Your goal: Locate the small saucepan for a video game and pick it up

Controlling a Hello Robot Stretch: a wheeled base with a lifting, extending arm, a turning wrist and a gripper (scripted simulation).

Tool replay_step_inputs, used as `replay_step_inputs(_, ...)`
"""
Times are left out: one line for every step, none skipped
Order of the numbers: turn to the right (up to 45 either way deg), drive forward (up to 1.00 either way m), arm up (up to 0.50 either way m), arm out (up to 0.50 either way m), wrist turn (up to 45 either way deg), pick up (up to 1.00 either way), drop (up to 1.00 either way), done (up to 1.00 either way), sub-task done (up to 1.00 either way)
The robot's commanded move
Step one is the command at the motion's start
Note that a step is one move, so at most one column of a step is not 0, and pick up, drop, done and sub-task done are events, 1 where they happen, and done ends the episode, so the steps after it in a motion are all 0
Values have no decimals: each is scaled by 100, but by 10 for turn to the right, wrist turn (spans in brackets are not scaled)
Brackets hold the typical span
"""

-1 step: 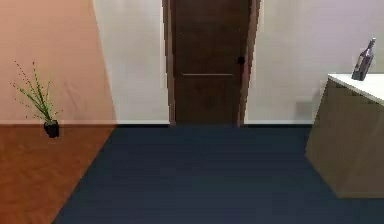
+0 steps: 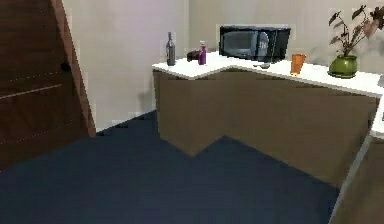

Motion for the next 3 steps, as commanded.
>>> replay_step_inputs(90,0,0,0,0,0,0,0,0)
replay_step_inputs(0,100,0,0,0,0,0,0,0)
replay_step_inputs(30,0,0,0,0,0,0,0,0)
